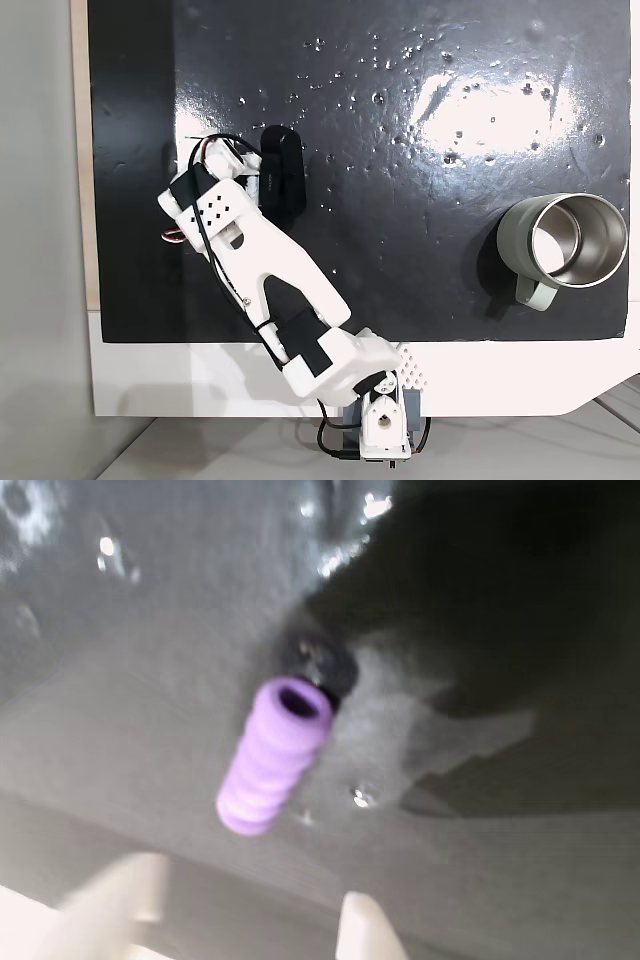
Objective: Grasp a pengrip and put it in the cup.
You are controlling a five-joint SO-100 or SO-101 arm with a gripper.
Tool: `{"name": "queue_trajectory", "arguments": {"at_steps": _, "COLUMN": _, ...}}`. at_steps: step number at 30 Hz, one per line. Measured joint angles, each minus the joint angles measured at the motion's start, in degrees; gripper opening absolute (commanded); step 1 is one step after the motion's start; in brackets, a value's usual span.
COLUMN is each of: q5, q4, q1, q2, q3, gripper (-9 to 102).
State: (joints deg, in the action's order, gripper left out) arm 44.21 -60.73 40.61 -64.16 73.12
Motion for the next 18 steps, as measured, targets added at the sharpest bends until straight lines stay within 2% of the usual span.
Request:
{"name": "queue_trajectory", "arguments": {"at_steps": 8, "q5": 1.1, "q4": 0.0, "q1": -1.5, "q2": 2.4, "q3": -1.9, "gripper": 33}}
{"name": "queue_trajectory", "arguments": {"at_steps": 18, "q5": 2.2, "q4": -2.7, "q1": -2.0, "q2": 9.0, "q3": -6.8, "gripper": 24}}
